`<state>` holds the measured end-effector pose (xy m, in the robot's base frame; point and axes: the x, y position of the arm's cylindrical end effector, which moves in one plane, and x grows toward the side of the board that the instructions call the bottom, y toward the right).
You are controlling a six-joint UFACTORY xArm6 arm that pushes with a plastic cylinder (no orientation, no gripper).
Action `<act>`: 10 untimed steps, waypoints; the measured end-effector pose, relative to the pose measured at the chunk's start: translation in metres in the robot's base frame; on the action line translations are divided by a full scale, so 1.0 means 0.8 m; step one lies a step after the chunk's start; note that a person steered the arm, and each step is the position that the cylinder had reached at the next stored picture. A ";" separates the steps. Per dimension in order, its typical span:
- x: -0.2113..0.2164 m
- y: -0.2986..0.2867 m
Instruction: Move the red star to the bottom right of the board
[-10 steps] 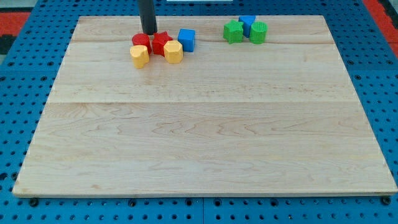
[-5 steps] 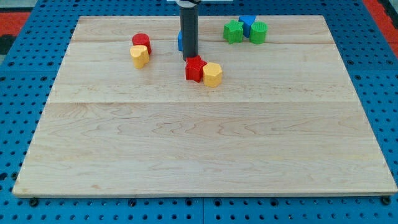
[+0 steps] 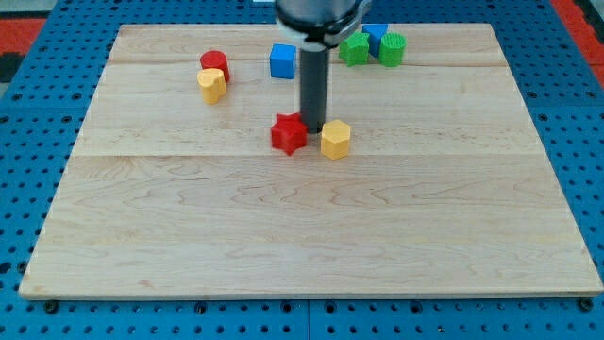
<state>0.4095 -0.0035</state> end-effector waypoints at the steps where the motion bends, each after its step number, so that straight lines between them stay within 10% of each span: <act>1: -0.035 -0.018; 10: 0.182 0.025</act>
<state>0.5549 0.0162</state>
